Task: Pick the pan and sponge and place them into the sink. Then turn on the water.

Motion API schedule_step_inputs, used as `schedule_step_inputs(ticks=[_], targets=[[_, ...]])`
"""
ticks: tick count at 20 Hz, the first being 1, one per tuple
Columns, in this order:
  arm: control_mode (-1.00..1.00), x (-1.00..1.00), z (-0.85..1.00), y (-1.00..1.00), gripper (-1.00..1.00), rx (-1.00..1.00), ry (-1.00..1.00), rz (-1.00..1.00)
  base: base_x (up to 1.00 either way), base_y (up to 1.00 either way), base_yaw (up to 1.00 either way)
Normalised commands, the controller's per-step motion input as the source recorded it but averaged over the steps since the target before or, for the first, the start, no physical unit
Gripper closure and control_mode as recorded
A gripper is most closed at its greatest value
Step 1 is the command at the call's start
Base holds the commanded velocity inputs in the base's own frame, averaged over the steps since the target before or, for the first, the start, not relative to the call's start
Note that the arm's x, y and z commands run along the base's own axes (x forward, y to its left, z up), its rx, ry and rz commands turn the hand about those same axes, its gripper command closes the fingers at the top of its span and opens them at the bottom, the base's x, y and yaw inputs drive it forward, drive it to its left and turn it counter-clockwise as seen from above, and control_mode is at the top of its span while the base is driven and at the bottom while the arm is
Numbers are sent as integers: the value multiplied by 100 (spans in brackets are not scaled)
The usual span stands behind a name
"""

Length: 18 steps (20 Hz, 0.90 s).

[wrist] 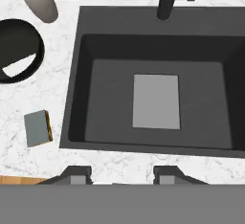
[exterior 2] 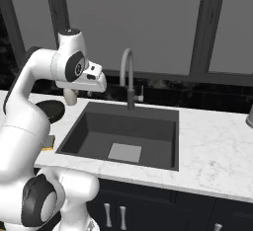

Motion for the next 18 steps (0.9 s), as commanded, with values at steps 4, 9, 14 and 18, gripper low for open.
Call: schedule_step_inputs(ticks=[4,9,14,18], targets=[[-100,0,-5,0,-100,0,9,0,0,0,0],[-100,-12,-35,52,-100,0,24,0,0,0,0],[-100,0,-26,94,-100,0,27,0,0,0,0],[-100,0,-19,93,-100,0,26,0,0,0,0]])
